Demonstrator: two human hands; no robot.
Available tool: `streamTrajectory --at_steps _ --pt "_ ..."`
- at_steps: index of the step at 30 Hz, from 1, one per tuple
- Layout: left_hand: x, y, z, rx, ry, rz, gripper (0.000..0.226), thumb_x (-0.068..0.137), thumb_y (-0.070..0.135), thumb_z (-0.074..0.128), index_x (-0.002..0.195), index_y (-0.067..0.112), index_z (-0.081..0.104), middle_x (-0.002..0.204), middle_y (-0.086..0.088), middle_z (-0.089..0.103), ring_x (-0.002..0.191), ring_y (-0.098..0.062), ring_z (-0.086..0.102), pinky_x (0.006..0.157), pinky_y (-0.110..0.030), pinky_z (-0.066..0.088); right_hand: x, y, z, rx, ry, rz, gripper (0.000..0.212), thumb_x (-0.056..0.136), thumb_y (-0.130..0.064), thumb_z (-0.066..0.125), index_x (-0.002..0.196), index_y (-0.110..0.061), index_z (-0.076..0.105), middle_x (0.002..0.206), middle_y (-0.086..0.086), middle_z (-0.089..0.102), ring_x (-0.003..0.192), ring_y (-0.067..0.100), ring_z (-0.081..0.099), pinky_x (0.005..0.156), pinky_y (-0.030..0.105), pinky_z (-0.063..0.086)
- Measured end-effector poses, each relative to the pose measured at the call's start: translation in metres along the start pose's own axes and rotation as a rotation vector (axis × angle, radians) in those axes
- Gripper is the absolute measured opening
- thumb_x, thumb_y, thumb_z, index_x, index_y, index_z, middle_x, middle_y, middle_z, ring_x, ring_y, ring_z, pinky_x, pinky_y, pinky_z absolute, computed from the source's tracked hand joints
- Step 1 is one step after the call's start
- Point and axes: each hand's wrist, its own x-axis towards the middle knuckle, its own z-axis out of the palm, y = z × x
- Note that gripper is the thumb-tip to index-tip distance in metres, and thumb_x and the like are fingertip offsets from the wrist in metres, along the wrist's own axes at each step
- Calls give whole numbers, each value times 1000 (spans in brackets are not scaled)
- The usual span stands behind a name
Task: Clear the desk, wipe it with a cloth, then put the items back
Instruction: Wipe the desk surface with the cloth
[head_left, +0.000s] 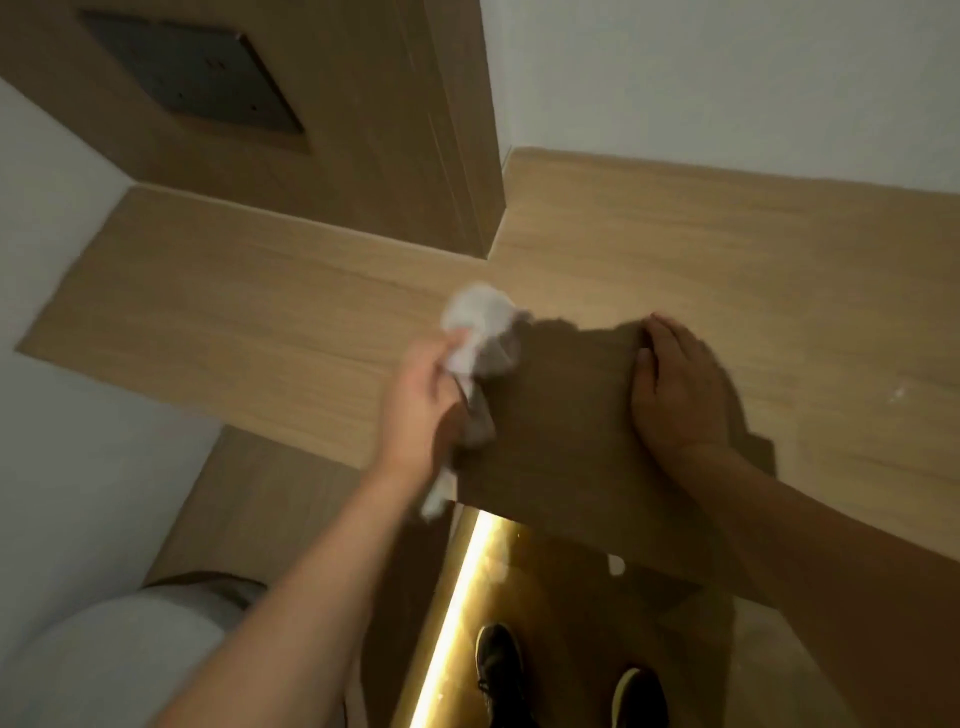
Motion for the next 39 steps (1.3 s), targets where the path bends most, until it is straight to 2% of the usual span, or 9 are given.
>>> streamTrajectory --at_steps 2,7,18,21,24,28,34,37,39 --pt "56 1 -17 103 -34 85 52 95 10 44 137 39 54 140 10 50 124 -2 53 99 -22 48 10 15 -12 16 -17 -25 43 105 -23 41 145 -8 46 151 13 43 139 31 38 118 43 26" --pt "95 -25 12 527 -169 280 59 88 -5 48 144 12 52 151 -16 47 144 -33 36 121 -42 26 35 72 -32 -238 -40 21 50 105 -36 35 150 -16 38 158 8 34 145 30 28 121 47 18" --pt "-121 13 78 94 -718 597 36 78 -10 73 114 -3 73 129 -19 65 126 -36 59 108 -54 43 33 65 -34 -91 1 -1 48 102 -27 48 143 -2 48 150 20 43 139 37 38 117 47 27" --pt "-57 19 45 0 -392 142 42 84 16 61 125 10 65 129 -15 64 125 -32 59 109 -43 45 35 65 -36 -137 10 -19 48 102 -27 49 143 -2 48 148 20 45 137 37 39 117 45 26" --pt "23 20 12 163 -156 98 46 91 20 44 132 37 58 144 1 53 135 -18 47 113 -35 39 36 67 -35 -204 40 -52 46 102 -28 47 140 -2 51 147 19 47 137 36 40 118 47 24" --pt "45 9 38 579 -167 183 52 96 18 50 148 13 43 160 -14 33 150 -29 24 123 -44 21 35 67 -33 -153 51 -46 48 100 -28 45 139 -2 53 148 19 46 140 35 38 120 48 19" --pt "-42 26 100 322 -386 328 45 102 21 55 147 19 47 153 -9 45 147 -28 36 115 -24 35 35 66 -33 -134 59 -31 51 96 -30 43 137 -2 56 147 18 48 140 34 39 120 48 21" --pt "-52 32 102 362 -546 716 51 92 17 68 140 15 51 149 -14 49 143 -31 41 118 -39 34 35 66 -34 -124 65 -34 50 95 -27 46 135 -1 57 145 19 50 138 37 42 118 52 25" --pt "-19 33 104 372 -519 670 53 91 20 65 141 19 49 147 -9 49 139 -26 45 113 -41 39 36 68 -33 -130 66 -43 49 95 -27 46 135 -1 57 145 19 50 137 37 43 117 52 26"
